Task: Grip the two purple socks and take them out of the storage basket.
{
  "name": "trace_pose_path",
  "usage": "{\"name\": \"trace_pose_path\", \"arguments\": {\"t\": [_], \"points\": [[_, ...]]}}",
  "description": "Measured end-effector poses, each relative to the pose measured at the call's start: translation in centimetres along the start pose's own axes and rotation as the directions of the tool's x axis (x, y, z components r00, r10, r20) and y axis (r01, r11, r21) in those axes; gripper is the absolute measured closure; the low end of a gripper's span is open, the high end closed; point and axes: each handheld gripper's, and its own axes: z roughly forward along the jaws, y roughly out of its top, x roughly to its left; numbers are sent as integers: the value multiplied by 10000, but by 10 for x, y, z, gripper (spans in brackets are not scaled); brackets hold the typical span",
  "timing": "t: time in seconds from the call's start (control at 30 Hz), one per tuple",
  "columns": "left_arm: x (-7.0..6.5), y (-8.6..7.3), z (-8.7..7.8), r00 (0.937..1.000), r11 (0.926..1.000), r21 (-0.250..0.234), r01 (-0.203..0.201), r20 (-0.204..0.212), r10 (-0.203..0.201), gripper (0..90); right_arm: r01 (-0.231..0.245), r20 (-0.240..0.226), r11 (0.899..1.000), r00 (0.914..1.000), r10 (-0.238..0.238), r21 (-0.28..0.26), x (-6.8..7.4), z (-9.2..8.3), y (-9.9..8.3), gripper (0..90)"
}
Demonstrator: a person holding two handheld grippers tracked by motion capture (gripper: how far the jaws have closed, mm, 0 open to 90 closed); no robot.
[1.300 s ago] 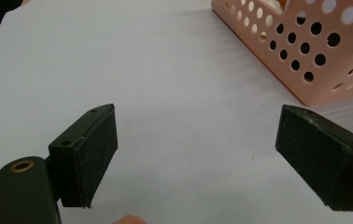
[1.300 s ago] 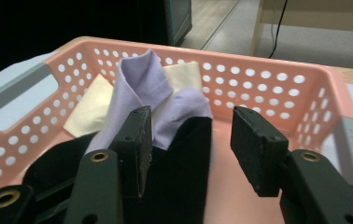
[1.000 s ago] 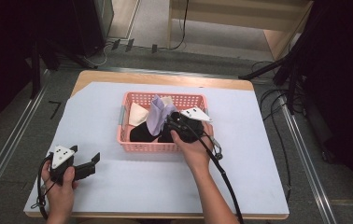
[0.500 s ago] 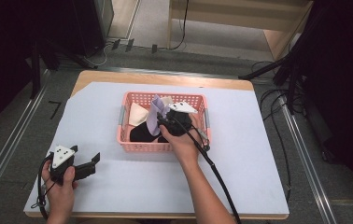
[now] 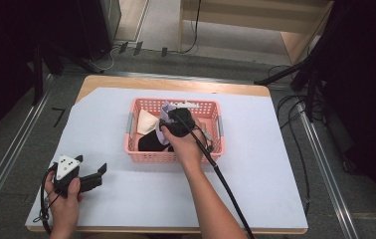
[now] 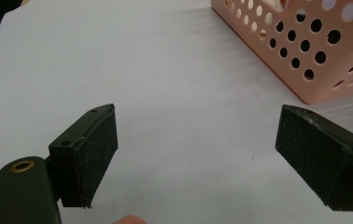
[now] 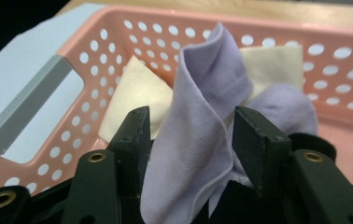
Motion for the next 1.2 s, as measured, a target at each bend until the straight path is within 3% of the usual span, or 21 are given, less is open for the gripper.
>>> {"name": "trace_pose_path", "arguments": {"t": [0.13, 0.23, 0.33, 0.43, 0.53, 0.77, 0.83, 0.9, 0.93, 1.0, 1.07, 1.2], "points": [[0, 0, 0, 10000, 10000, 34, -18, -9, 18, 141, -531, -83, 9978, 9985, 534, 407, -2, 4, 4, 475], [-1, 0, 0, 9999, 9999, 54, -99, -54, 99, 141, -1000, -528, 9939, 9933, 1024, 468, -4, 5, 7, 469], [-1, 0, 1, 9998, 9998, 107, -181, -32, 182, 141, -1199, -425, 9898, 9914, 1234, 767, -4, 8, 10, 457], [-2, 0, 1, 9999, 9999, 56, -163, -56, 163, 141, -1340, -238, 9801, 9900, 1389, 1462, -5, 14, 12, 443], [-2, 0, 1, 9998, 9998, 77, -188, -40, 188, 141, -1474, -504, 9665, 9856, 1613, 2100, -7, 21, 14, 409], [-2, 0, 1, 9998, 9998, 116, -185, -33, 185, 142, -1430, -297, 9555, 9873, 1558, 2582, -6, 27, 17, 400], [-1, 0, 1, 9998, 9998, 110, -185, -20, 185, 142, -1437, -47, 9434, 9884, 1521, 2990, -4, 31, 18, 466], [-1, 0, 1, 9998, 9998, 112, -189, -20, 189, 142, -1251, -293, 9356, 9893, 1427, 3302, -4, 34, 18, 556], [-1, 0, 1, 9998, 9998, 113, -184, -18, 184, 142, -1305, -374, 9330, 9877, 1516, 3353, -5, 35, 18, 647], [-1, 0, 1, 9998, 9998, 114, -184, -16, 184, 142, -1455, -560, 9327, 9833, 1732, 3300, -7, 34, 18, 769], [-1, 0, 1, 9998, 9998, 120, -187, -14, 188, 142, -1395, -862, 9387, 9808, 1747, 3152, -7, 32, 18, 840], [-1, 0, 1, 9999, 9998, 99, -156, -18, 156, 142, -825, -1405, 9721, 9834, 1152, 2195, -2, 23, 16, 866]]}}
